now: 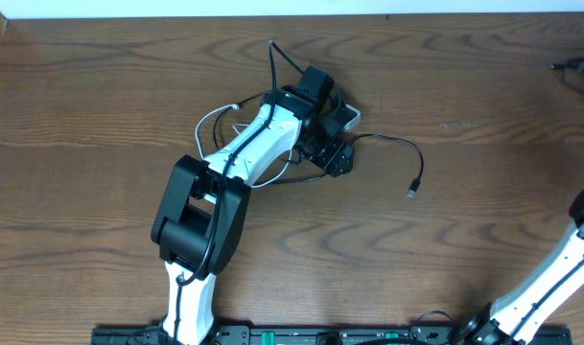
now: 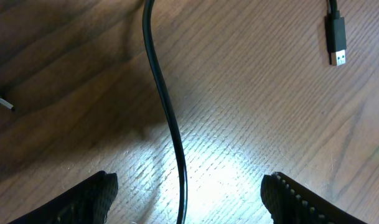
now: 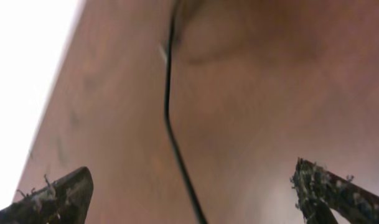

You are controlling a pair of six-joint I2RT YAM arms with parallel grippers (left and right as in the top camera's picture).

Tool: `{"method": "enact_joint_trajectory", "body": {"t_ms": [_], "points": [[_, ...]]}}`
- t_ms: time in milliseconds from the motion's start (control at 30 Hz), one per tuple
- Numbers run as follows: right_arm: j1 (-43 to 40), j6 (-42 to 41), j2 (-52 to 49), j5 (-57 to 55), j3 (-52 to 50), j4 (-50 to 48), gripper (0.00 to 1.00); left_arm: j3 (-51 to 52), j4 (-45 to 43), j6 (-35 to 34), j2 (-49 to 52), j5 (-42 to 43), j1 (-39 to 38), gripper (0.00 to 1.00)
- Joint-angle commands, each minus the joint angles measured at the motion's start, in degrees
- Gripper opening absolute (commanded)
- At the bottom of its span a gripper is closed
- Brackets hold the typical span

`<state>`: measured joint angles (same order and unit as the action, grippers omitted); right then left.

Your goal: Untangle cables

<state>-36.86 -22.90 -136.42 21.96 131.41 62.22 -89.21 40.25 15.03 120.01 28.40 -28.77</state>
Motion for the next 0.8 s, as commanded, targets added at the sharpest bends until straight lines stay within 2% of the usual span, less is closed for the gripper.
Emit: {"method": "enact_joint_trajectory", "body": {"t_ms": [0, 67, 167, 300, 433, 567, 600, 700, 767], "points": [[-0.3, -0.6, 8.4, -10.4, 1.4, 7.5, 0.99, 0.4, 0.2, -0.1, -0.1, 0.5, -0.1, 0.79], [0.0, -0.6, 9.9, -15.7, 1.4, 12.2, 0.99, 0.4, 0.2, -0.1, -0.1, 0.5, -0.1, 0.79], [0.5, 1.6, 10.7, -17.8, 1.4, 16.5, 0.99, 0.4, 0.6, -0.1, -0.2, 0.5, -0.1, 0.79], [1.3, 2.6, 10.3, -17.7, 1.0, 15.4, 0.99, 0.3, 1.8, -0.1, -0.5, 0.5, 0.0, 0.79], [2.1, 6.8, 9.9, -8.8, 1.0, 13.8, 0.99, 0.3, 3.5, -0.1, -1.5, 0.5, 0.0, 0.79], [5.1, 16.7, 10.0, 1.7, 1.0, 15.9, 0.99, -1.0, 5.2, -0.4, -6.0, 0.2, 0.9, 0.79], [7.3, 21.0, 10.0, 4.4, 1.0, 17.4, 0.98, -2.5, 6.1, -4.0, -9.5, -3.5, 1.7, 0.79], [12.0, 24.1, 10.0, 5.2, 1.0, 19.0, 0.98, -3.6, 7.1, -10.4, -15.8, -9.9, 3.1, 0.79], [16.2, 24.9, 10.0, 5.2, 0.9, 20.1, 0.98, -3.6, 8.7, -17.0, -21.0, -14.2, 4.8, 0.78]]}}
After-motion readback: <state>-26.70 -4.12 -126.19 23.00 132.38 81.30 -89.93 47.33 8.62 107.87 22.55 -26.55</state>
